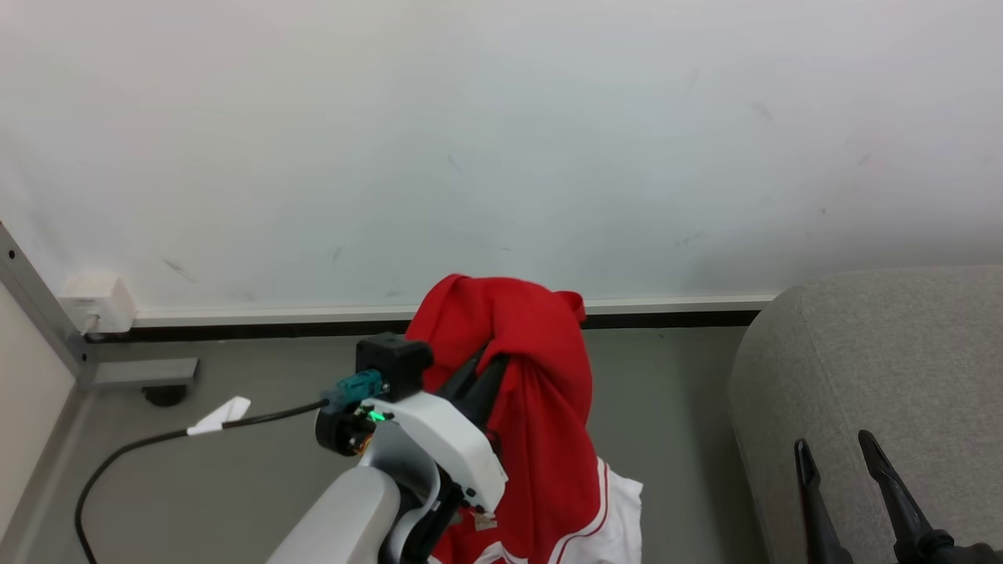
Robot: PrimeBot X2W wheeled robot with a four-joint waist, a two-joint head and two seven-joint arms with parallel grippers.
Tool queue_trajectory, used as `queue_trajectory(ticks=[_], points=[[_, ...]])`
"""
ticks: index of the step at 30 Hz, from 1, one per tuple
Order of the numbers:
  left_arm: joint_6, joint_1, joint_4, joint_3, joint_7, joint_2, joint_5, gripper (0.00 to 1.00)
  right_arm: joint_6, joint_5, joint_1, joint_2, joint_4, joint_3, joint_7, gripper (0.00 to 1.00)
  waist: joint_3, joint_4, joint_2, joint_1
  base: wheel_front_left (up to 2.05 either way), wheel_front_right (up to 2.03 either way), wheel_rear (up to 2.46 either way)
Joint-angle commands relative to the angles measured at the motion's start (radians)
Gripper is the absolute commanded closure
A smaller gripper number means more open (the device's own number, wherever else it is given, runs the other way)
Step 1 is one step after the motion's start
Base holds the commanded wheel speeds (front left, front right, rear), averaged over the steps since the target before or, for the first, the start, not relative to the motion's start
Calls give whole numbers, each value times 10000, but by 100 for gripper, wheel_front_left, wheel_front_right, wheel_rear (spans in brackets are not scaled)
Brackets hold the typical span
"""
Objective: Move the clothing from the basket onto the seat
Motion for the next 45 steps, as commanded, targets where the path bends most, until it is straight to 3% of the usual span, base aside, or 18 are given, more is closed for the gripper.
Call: queue_trajectory(ticks=[1,6,12,22,27,32,40,41,42,45], points=[[101,153,-426,30,166,94,-125,100,-21,-118,77,-23,-48,27,7,0,-57,-35,-1,2,0,0,0],[365,251,-1507,-6,696,253,-181,100,-21,-138,5,-274,-218,213,7,0,-120,-83,-1,2,0,0,0],[519,386,-2258,-146,1075,312,-189,100,-21,449,-224,-998,-281,1174,7,0,-142,-76,-1,2,0,0,0],[485,497,-2870,-561,1360,165,-267,100,-23,2280,-2019,-3348,870,4869,7,0,-378,178,-1,2,0,0,0],[410,500,-3076,-810,1451,58,-266,100,-23,3052,-3506,-4066,1898,6821,41,0,-495,286,-1,2,0,0,0],[356,420,-3265,-1082,1539,-63,-272,100,-23,3617,-4866,-3882,2999,8303,38,0,-544,355,-1,2,0,0,0],[345,288,-3283,-1339,1591,-211,-413,100,-23,4331,-6367,-2806,4730,10043,2,0,-527,437,-1,2,0,0,0],[359,288,-3239,-1351,1580,-219,-452,100,-23,4376,-6493,-2707,4872,10073,2,28,-519,466,-1,2,0,0,0],[383,291,-3197,-1354,1564,-232,-467,100,-23,4481,-6598,-2571,4940,9945,-1,100,-510,497,-1,2,0,0,0],[463,317,-3042,-1312,1498,-243,-493,100,-23,4725,-6484,-2378,4936,9644,-5,100,-497,602,-1,2,0,0,0]])
